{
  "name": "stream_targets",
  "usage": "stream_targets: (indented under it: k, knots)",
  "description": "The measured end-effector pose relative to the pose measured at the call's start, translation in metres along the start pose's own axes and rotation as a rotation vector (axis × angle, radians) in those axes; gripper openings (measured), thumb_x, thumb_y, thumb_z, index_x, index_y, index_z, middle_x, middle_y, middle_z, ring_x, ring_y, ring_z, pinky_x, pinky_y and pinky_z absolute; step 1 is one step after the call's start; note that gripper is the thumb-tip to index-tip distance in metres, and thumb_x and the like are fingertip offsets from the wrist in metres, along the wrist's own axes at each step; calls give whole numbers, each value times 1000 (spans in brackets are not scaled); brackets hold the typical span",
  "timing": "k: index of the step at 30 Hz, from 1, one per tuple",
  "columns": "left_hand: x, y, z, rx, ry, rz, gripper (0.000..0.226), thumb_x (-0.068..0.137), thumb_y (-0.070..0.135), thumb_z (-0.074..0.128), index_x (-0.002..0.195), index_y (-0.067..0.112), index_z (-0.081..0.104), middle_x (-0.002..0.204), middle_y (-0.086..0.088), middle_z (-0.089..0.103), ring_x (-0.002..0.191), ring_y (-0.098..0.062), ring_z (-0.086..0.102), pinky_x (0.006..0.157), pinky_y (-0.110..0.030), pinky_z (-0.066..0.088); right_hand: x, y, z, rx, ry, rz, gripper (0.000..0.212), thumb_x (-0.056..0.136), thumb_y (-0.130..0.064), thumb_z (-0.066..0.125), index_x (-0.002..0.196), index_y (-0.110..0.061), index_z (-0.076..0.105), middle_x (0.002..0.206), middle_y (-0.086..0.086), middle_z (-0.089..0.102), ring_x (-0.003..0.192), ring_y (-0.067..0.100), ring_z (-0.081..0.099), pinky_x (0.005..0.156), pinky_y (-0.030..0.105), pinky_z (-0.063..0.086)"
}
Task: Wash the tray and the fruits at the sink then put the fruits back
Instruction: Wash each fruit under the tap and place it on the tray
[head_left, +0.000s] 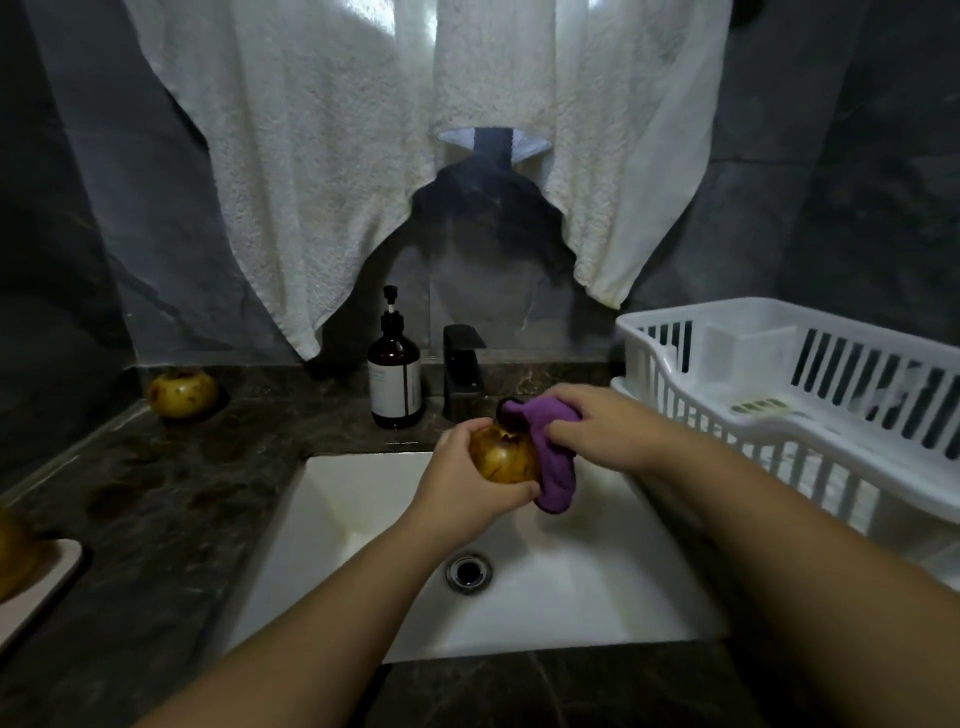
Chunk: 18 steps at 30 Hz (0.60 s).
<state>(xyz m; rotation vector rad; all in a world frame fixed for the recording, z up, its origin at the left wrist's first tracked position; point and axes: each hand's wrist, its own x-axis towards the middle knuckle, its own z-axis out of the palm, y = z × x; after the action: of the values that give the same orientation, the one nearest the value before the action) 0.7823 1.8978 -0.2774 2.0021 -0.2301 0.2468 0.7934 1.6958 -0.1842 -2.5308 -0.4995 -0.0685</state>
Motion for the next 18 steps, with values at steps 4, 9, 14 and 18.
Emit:
stream_targets:
  k: [4,9,14,18]
  knots:
    - [6,10,11,0,-42,14,88,64,40,97,132,43,43,134,11,44,107,-1,53,84,-16,45,1,6,-38,-137,-2,-13,27,96,-34,62,123,-34,57,115,5,61,100,21,62,91,41,53]
    - [28,41,36,26,-71,69,94,63,42,97,141,37,45,134,10,41,114,-8,51,89,-22,44,-1,16,-86,-90,75,61,40,92,-25,73,127,-32,54,107,-4,58,82,17,66,51,25,54]
    - [53,81,75,-63,-68,79,100,60,41,99,145,29,48,137,4,45,118,-14,55,99,-31,51,-3,42,-128,160,195,205,40,81,-8,84,107,-31,65,103,2,66,79,17,68,56,24,56]
    - [65,103,106,-98,-142,69,103,59,40,100,146,27,48,142,0,49,124,-20,57,108,-44,51,-12,72,-145,171,183,392,37,80,-12,85,112,-22,69,99,7,72,79,18,68,60,27,56]
